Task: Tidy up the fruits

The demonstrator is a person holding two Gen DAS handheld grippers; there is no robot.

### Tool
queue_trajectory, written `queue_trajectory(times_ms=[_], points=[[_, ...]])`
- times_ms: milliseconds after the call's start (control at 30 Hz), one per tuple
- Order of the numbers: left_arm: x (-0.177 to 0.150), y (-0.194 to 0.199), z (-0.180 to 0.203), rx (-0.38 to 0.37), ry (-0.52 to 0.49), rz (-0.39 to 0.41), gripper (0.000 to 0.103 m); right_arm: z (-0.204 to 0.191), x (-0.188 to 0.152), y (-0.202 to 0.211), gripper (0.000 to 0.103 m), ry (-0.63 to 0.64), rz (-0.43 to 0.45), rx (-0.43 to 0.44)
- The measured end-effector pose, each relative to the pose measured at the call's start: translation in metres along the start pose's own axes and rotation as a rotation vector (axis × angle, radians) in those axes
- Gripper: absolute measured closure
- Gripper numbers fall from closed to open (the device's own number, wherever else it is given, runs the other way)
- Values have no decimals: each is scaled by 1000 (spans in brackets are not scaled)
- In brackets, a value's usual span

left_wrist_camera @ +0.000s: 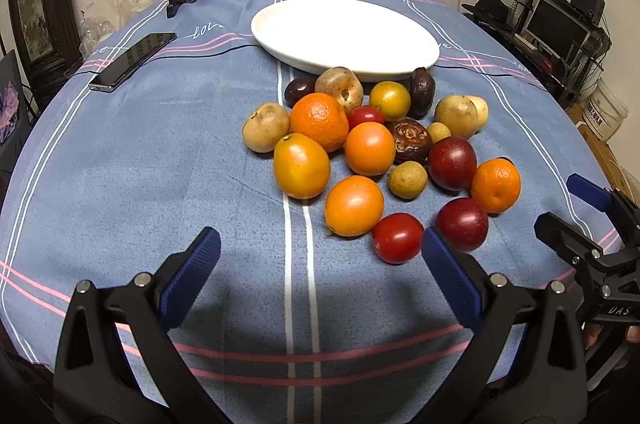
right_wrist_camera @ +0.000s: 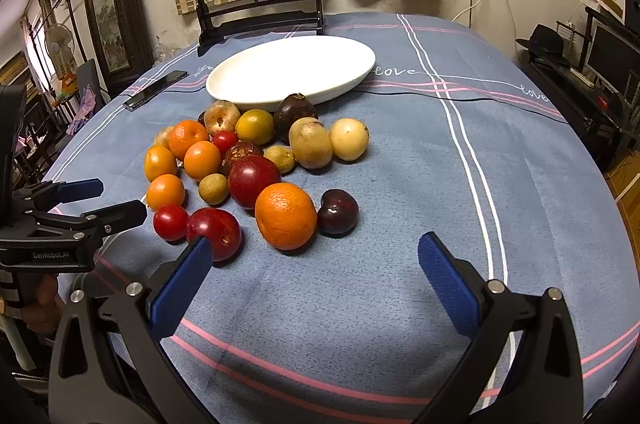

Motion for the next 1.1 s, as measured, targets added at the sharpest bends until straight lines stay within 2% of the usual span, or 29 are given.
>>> queue_trajectory(times_ms=[1100], points=[[-4, -6, 3, 5, -11, -9, 2, 0, -3, -1, 1, -1, -11, 0]])
Point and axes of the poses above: each gripper's, at about its wrist camera, not at the fingertips, and y roughly against the way its jaws point, z to its right, x to its top, the point moved 4 cm from there along -y, roughly the way its jaws point, and after that the axes turned 12 degrees about -z, right-handed, at the moved point
